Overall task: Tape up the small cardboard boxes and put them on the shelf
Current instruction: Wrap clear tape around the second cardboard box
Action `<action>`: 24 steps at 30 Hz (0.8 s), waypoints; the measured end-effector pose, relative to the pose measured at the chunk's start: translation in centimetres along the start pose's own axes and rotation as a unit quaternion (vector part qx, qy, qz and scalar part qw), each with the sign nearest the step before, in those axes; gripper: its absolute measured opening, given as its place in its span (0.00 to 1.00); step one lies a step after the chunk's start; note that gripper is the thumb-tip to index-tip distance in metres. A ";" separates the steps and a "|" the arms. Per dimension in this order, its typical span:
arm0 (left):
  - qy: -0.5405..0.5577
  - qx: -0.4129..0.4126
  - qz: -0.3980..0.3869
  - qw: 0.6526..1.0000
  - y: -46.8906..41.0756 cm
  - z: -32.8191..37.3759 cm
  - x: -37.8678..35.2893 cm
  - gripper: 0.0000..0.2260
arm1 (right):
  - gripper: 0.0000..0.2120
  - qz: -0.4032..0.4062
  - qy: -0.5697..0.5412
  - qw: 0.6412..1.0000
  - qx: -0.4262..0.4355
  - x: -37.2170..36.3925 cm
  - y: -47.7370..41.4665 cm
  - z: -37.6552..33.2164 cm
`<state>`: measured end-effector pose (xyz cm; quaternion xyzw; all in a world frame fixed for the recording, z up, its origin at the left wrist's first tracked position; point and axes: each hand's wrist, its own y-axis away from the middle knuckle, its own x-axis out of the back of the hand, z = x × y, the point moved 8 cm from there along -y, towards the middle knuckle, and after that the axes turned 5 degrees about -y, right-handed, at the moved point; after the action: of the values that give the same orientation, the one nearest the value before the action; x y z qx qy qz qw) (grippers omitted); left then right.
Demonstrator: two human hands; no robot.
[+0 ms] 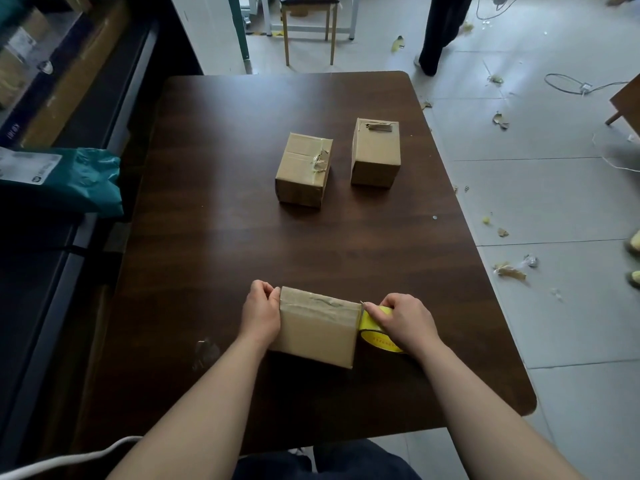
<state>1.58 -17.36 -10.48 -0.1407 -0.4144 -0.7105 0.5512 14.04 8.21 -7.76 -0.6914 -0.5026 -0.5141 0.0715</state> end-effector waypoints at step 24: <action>-0.250 -0.187 -0.139 0.940 3.6 4.8 -1.9 0.45 | 0.19 0.012 -0.104 0.994 -0.017 -1.9 1.1 1.5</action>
<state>4.24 -12.65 -7.21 -0.3554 -0.4140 -0.7867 0.2889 15.87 7.37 -9.48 -0.7481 -0.4903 -0.4469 0.0126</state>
